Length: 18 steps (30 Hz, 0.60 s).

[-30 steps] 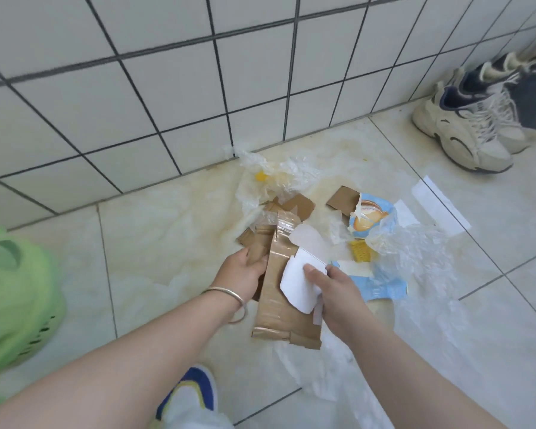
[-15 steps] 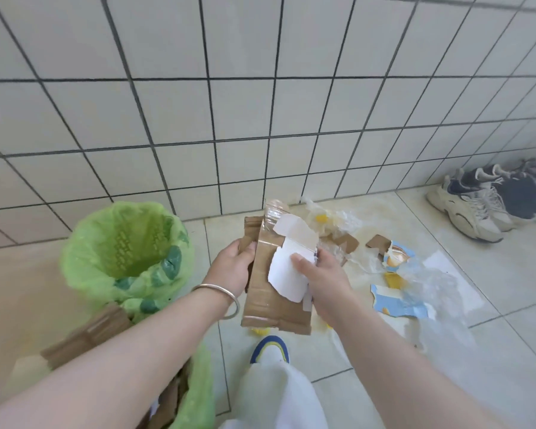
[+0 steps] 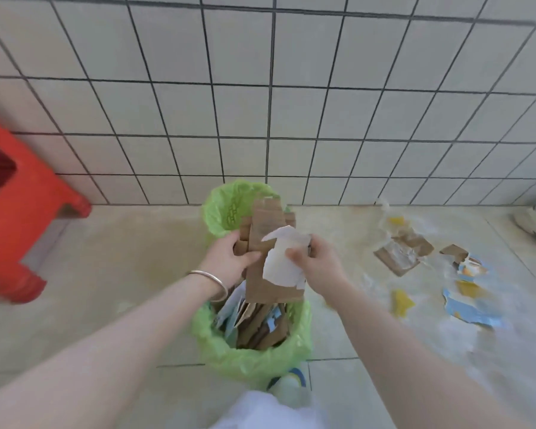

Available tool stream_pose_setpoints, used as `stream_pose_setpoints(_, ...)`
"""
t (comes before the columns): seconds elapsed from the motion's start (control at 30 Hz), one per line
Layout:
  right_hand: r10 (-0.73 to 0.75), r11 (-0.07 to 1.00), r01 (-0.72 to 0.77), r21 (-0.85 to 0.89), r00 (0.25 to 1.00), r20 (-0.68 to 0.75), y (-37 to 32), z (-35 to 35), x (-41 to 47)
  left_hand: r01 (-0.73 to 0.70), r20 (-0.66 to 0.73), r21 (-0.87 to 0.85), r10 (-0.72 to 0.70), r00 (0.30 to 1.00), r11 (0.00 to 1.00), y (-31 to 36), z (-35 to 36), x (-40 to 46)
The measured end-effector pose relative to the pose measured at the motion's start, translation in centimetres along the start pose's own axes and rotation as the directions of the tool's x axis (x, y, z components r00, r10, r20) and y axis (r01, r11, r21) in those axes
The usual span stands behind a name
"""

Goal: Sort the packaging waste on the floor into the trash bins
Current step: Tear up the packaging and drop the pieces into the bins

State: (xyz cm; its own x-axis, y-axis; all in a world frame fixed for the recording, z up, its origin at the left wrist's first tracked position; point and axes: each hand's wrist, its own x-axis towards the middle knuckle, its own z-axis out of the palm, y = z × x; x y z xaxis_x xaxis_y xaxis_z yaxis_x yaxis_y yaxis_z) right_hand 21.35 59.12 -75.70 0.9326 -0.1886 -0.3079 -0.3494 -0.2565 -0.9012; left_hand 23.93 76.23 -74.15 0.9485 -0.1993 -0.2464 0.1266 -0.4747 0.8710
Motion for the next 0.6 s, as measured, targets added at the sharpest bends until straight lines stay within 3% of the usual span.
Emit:
stream_pose_setpoints(0.17,0.085,0.971,-0.068,-0.23,0.994,0.067,3.0,3.9,0.0,0.109,0.017,0.145,-0.112,0.994,0.983,-5.5,-0.8,-0.3)
stream_pose_setpoints(0.37,0.106,0.869,-0.034,-0.494,0.987,0.12,6.3,7.1,-0.4,0.201,0.083,0.377,-0.249,0.965,0.904,-10.0,-0.8,0.5)
stream_pose_setpoints(0.47,0.165,0.812,-0.073,-0.579,0.98,0.107,8.1,8.2,-0.6,0.187,0.16,0.465,-0.29,0.944,0.866,-11.6,0.2,1.5)
stream_pose_setpoints(0.6,0.209,0.666,-0.085,-0.741,0.975,0.076,9.7,9.0,-0.2,0.124,0.173,0.659,-0.31,0.935,0.742,-12.8,2.3,2.7)
